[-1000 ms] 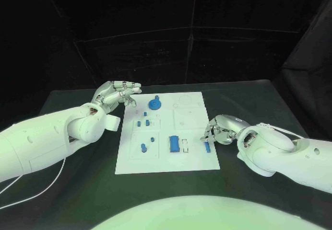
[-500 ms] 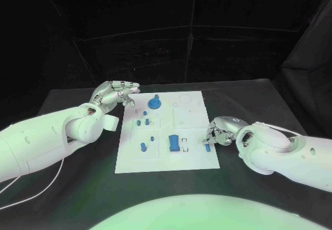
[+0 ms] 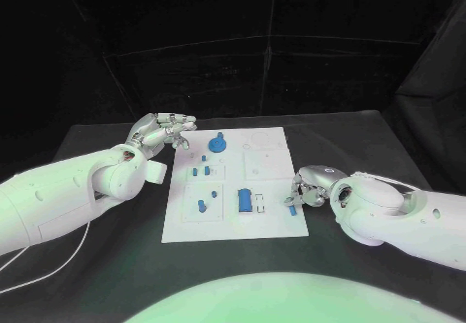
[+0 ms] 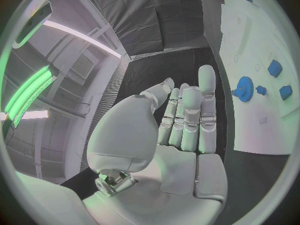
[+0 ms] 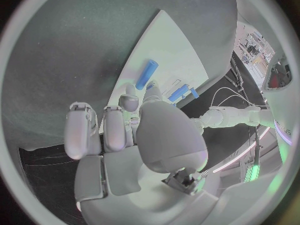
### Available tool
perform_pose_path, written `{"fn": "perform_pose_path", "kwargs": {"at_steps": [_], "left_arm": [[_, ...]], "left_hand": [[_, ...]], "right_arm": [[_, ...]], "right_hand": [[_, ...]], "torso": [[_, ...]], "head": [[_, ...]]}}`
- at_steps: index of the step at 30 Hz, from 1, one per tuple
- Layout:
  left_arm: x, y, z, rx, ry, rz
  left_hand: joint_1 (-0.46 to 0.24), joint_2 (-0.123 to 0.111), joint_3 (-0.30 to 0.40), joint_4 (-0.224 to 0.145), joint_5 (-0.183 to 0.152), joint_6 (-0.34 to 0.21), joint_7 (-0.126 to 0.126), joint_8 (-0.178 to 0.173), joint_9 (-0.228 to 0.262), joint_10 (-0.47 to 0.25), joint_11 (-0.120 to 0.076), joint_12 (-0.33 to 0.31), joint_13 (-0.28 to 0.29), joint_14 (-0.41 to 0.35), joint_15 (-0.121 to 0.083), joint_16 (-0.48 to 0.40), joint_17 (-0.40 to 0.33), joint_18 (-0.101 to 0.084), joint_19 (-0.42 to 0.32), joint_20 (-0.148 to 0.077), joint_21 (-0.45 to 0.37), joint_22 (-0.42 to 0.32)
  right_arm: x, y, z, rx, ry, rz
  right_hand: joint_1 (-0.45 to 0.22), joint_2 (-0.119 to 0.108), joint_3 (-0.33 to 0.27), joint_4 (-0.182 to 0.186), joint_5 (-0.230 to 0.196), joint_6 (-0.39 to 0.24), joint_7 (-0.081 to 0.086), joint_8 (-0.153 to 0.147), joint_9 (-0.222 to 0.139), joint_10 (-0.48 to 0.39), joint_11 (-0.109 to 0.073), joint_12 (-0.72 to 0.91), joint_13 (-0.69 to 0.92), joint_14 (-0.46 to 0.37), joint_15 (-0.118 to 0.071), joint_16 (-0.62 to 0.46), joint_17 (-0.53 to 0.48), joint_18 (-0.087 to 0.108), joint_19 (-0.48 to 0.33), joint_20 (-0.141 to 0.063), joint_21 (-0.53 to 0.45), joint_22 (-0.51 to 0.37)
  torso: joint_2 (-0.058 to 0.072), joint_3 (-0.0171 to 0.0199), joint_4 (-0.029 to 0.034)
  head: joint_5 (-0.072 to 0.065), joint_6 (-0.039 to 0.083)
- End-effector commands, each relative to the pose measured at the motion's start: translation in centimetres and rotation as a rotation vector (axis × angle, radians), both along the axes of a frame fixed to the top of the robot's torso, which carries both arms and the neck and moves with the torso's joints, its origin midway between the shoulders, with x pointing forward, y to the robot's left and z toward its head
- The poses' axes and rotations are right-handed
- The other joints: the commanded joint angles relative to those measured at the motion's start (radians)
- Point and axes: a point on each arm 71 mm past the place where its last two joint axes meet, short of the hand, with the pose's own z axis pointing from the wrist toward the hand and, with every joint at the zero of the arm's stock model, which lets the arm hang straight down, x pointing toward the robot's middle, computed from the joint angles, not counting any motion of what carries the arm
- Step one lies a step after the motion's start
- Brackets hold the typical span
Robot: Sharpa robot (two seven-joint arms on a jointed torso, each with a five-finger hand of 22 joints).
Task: Assemble the parts on the task board
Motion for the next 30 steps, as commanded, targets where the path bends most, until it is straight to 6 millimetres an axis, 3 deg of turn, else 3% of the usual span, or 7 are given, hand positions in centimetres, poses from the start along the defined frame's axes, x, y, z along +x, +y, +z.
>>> {"fn": "perform_pose_path", "kwargs": {"at_steps": [1,18,23,30], "left_arm": [[0.0,-0.1,0.1,-0.010,-0.003,-0.009],[-0.1,0.0,0.1,-0.010,0.000,-0.010],[-0.1,0.0,0.1,-0.010,0.000,-0.010],[-0.1,0.0,0.1,-0.010,0.000,-0.010]], "left_hand": [[0.002,0.004,-0.006,0.000,0.004,-0.008,0.000,0.005,-0.001,-0.007,0.001,0.005,0.001,-0.007,-0.003,-0.006,-0.001,0.014,0.001,0.003,-0.002,-0.001],[0.001,0.004,-0.008,0.001,0.004,-0.009,0.000,0.006,-0.001,-0.009,0.002,0.007,0.001,-0.007,-0.002,-0.006,-0.002,0.014,0.001,0.003,-0.003,-0.002],[0.001,0.004,-0.008,0.001,0.004,-0.009,0.000,0.006,-0.001,-0.009,0.002,0.007,0.001,-0.007,-0.002,-0.006,-0.002,0.014,0.001,0.003,-0.003,-0.002],[0.001,0.004,-0.008,0.001,0.004,-0.009,0.000,0.006,-0.001,-0.009,0.002,0.007,0.001,-0.007,-0.002,-0.006,-0.002,0.014,0.001,0.003,-0.003,-0.002]], "right_arm": [[-0.3,0.1,-0.5,-0.043,0.039,0.010],[-0.7,0.8,-0.9,-0.077,0.072,0.035],[-0.9,1.2,-0.9,-0.093,0.075,0.049],[-0.9,1.6,-1.0,-0.115,0.068,0.067]], "right_hand": [[-0.001,-0.005,-0.005,-0.004,-0.002,0.010,0.000,-0.001,0.000,0.008,-0.004,0.006,0.001,0.047,-0.003,0.005,0.000,0.004,0.008,0.000,0.006,0.090],[0.025,-0.032,-0.011,-0.013,-0.007,0.019,-0.002,0.001,0.005,0.003,-0.006,0.002,-0.003,0.046,-0.005,0.002,-0.002,0.004,0.007,-0.003,0.003,0.088],[0.098,-0.024,0.012,-0.056,0.037,0.024,-0.005,0.001,0.008,0.000,-0.010,-0.002,-0.005,0.046,-0.009,0.002,-0.001,0.004,0.007,-0.006,0.002,0.088],[0.180,-0.006,0.041,-0.111,0.017,0.028,-0.006,-0.005,0.008,-0.003,-0.012,-0.011,-0.011,0.047,-0.012,0.004,0.006,0.003,0.011,-0.009,0.005,0.093]], "torso": [[-0.001,-0.0002,-0.0001],[0.001,0.0001,-0.0004],[-0.001,-0.0005,0.0003],[-0.001,-0.0005,0.0006]], "head": [[-0.002,0.000],[-0.001,-0.004],[-0.001,-0.006],[-0.002,-0.005]]}}
